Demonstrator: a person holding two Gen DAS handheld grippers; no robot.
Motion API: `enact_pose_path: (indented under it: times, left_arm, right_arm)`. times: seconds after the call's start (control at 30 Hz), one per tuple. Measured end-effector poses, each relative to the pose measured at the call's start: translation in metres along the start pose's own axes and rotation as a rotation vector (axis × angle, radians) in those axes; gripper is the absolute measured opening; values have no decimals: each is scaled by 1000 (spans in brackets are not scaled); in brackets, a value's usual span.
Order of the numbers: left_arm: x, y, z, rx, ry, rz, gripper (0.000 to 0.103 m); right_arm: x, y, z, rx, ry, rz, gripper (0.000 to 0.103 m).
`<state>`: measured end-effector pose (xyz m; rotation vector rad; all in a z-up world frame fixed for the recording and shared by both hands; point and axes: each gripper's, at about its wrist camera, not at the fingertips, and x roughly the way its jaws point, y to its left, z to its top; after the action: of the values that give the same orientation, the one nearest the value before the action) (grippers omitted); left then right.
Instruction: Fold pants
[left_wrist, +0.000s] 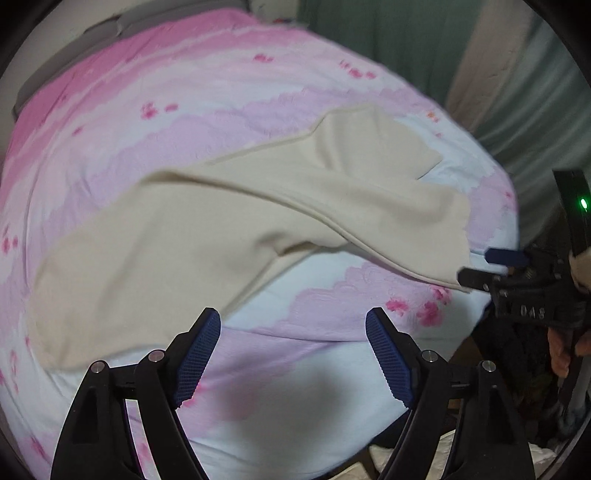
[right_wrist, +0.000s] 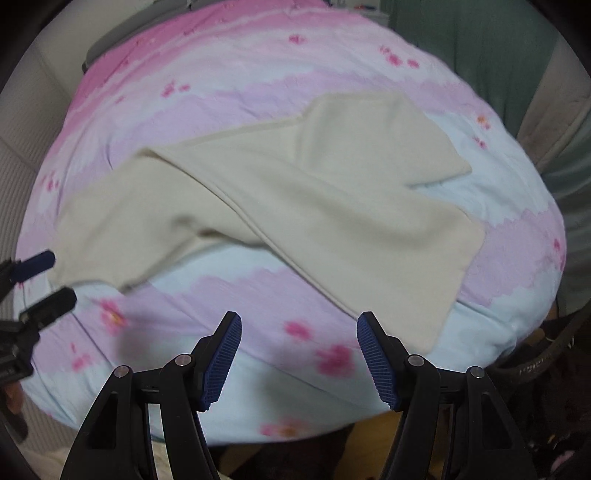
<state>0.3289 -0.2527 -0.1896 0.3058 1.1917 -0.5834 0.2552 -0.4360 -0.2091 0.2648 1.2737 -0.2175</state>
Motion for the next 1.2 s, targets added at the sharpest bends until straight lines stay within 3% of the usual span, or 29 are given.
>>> enact_pose_path:
  times: [0.17,0.33,0.77,0.8,0.87,0.9,1.0,1.2]
  left_arm:
    - [31,-47,-8,-153,93,29,81]
    - [48,-75,-16,-227,141,82,81]
    - [62,-81,-16,-265,216,150,81]
    - [64,-80,-14,-262,219,150,81]
    - [65,-79,-9,-253,220,152,81]
    - [65,-78,-6,-245,218,150,81]
    - [63,-74,7,-220,196,150,81]
    - [50,-59,49,-226,114,134,81]
  right_arm:
    - [40,-52,-8,-65,108,50,66]
    - [74,-80,-12,-164,187,75,66]
    - [138,-81,-26,-313,300,54,65]
    - [141,-80,-26,-314,303,47,63]
    - [143,-79,-22,-325,289,27,37]
    - [141,-80,-19,-332,278,13,12]
    - [129,-89,-4,-292,269,44,7]
    - [30,-136,74,-133,-15,31,7]
